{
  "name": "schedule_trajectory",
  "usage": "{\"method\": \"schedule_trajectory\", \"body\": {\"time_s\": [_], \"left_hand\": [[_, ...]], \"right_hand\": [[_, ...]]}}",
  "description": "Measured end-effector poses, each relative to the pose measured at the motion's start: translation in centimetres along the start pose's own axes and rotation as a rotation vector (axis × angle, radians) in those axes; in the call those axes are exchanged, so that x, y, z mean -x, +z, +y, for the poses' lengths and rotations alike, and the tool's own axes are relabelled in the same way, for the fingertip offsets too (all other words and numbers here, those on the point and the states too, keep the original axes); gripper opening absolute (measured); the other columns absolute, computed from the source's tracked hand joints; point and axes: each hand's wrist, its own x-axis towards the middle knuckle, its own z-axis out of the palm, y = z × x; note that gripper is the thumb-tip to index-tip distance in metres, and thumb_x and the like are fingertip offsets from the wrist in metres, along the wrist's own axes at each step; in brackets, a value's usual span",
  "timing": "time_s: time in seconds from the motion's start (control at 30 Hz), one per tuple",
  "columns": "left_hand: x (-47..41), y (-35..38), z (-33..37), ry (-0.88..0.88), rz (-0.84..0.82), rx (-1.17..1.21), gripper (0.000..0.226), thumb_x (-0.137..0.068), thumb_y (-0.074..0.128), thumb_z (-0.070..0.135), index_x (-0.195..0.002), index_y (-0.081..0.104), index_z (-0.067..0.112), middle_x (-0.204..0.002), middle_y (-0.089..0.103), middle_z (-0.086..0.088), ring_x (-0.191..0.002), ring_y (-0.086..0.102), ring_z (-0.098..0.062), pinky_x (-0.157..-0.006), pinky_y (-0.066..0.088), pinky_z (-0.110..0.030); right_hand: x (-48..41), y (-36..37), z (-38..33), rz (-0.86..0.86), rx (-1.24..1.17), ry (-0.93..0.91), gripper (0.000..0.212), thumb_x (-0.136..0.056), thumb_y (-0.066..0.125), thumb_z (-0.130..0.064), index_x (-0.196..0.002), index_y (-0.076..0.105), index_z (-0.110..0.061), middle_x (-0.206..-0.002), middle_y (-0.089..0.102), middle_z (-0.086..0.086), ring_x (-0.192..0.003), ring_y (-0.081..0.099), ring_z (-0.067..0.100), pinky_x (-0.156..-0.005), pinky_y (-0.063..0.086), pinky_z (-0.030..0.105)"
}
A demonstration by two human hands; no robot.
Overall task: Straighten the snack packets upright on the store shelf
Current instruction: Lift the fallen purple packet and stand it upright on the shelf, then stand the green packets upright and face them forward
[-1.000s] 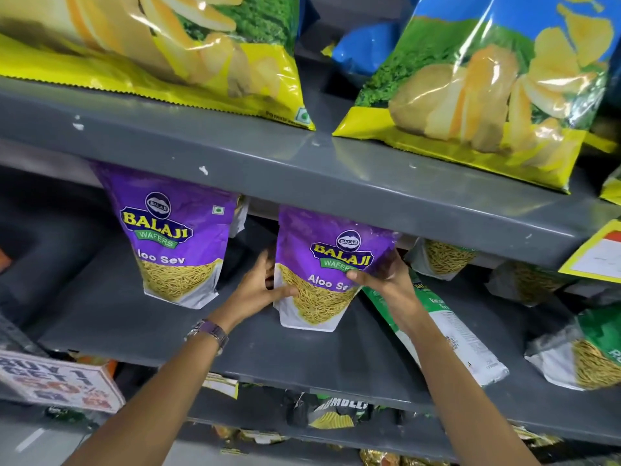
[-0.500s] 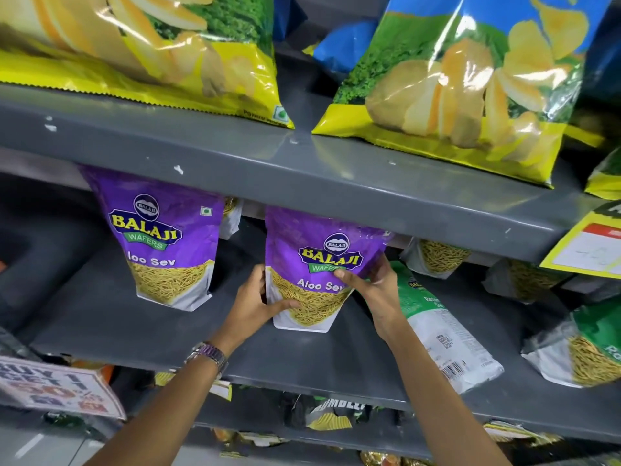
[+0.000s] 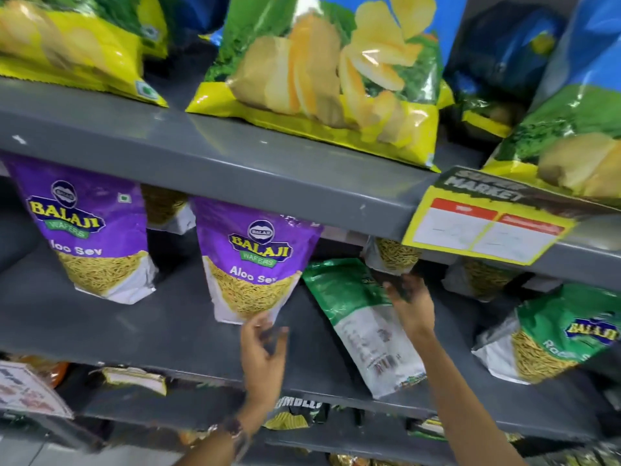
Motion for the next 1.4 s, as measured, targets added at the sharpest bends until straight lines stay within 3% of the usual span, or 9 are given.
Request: {"method": "schedule_trajectory", "body": {"time_s": [0.13, 0.2, 0.3, 0.5, 0.63, 0.8, 1.07, 1.23, 1.4], "left_hand": [[0.6, 7.6, 2.1, -0.704, -0.264, 0.192, 0.039, -0.083, 0.068, 0.014, -0.116, 0.047, 0.007, -0.109, 0.053, -0.010, -0.091, 0.053, -0.019, -0.067, 0.046, -0.028], [1.0, 9.6, 2.3, -0.791, -0.366, 0.188, 0.037, -0.081, 0.070, 0.023, -0.112, 0.057, 0.008, -0.108, 0.062, -0.010, -0.095, 0.057, -0.021, -0.072, 0.048, -0.032], [1.5, 10.5, 2.1, -0.724, -0.298, 0.104, 0.033, -0.076, 0.074, 0.019, -0.105, 0.066, 0.007, -0.089, 0.069, -0.007, -0.080, 0.063, -0.019, -0.068, 0.052, -0.030], [2.8, 8.6, 2.2, -0.631, -0.249, 0.107, 0.045, -0.069, 0.080, 0.023, -0.106, 0.063, 0.004, -0.097, 0.071, -0.010, -0.087, 0.066, -0.021, -0.067, 0.055, -0.034], [2.6, 9.4, 3.8, -0.424, -0.280, -0.001, 0.049, -0.065, 0.083, 0.022, -0.098, 0.047, 0.015, -0.094, 0.062, -0.001, -0.083, 0.064, -0.012, -0.065, 0.055, -0.032], [0.1, 13.2, 5.5, -0.038, -0.395, -0.088, 0.049, -0.062, 0.085, 0.010, -0.088, 0.045, 0.022, -0.097, 0.064, -0.006, -0.086, 0.066, -0.019, -0.068, 0.055, -0.025], [-1.2, 15.3, 3.2, 0.112, -0.467, -0.181, 0.053, -0.064, 0.084, 0.013, -0.095, 0.046, 0.031, -0.098, 0.062, 0.011, -0.084, 0.064, 0.008, -0.068, 0.050, -0.008], [1.1, 14.9, 3.0, 0.126, -0.362, -0.115, 0.069, -0.069, 0.080, 0.008, -0.126, 0.043, 0.015, -0.123, 0.051, 0.005, -0.111, 0.053, -0.006, -0.087, 0.048, -0.019], [5.9, 15.2, 1.8, 0.180, -0.333, -0.135, 0.050, -0.075, 0.074, 0.006, -0.102, 0.046, 0.038, -0.106, 0.059, 0.005, -0.101, 0.061, -0.019, -0.074, 0.049, -0.015]], "right_hand": [[-1.9, -2.7, 3.8, -0.429, 0.076, 0.287, 0.022, -0.087, 0.061, -0.039, -0.093, 0.062, -0.018, -0.092, 0.057, 0.001, -0.082, 0.055, 0.015, -0.079, 0.045, 0.031], [-1.9, -2.9, 5.4, -0.507, -0.023, 0.326, 0.029, -0.085, 0.065, -0.039, -0.099, 0.069, -0.013, -0.092, 0.065, 0.003, -0.081, 0.063, 0.017, -0.079, 0.052, 0.031], [-1.2, -3.1, 6.5, -0.548, -0.252, 0.337, 0.041, -0.083, 0.068, -0.032, -0.112, 0.067, -0.004, -0.080, 0.076, -0.001, -0.072, 0.072, 0.011, -0.059, 0.055, 0.018], [0.1, -4.1, 7.6, -0.581, -0.394, 0.280, 0.035, -0.068, 0.081, -0.029, -0.093, 0.067, -0.010, -0.114, 0.065, 0.015, -0.087, 0.071, 0.018, -0.072, 0.056, 0.028], [0.1, -6.8, 7.5, -0.619, -0.466, 0.167, 0.060, -0.059, 0.086, -0.031, -0.111, 0.063, -0.012, -0.119, 0.066, 0.014, -0.109, 0.064, 0.026, -0.099, 0.049, 0.044], [-1.0, -8.7, 7.0, -0.419, -0.609, 0.037, 0.048, -0.062, 0.082, 0.000, -0.100, 0.056, -0.015, -0.099, 0.071, 0.004, -0.090, 0.069, 0.014, -0.069, 0.055, 0.018], [-1.0, -8.1, 8.9, -0.271, -0.700, 0.042, 0.053, -0.062, 0.078, 0.012, -0.096, 0.049, -0.017, -0.106, 0.064, 0.013, -0.093, 0.063, 0.024, -0.066, 0.056, 0.019], [-2.4, -9.9, 6.9, -0.284, -0.802, -0.056, 0.060, -0.059, 0.083, -0.002, -0.108, 0.054, -0.022, -0.105, 0.073, -0.002, -0.096, 0.069, 0.011, -0.072, 0.053, 0.015], [-2.9, -10.3, 4.2, -0.319, -0.794, -0.136, 0.046, -0.062, 0.080, -0.001, -0.100, 0.063, -0.022, -0.091, 0.077, -0.006, -0.089, 0.072, 0.012, -0.075, 0.056, 0.022]]}}
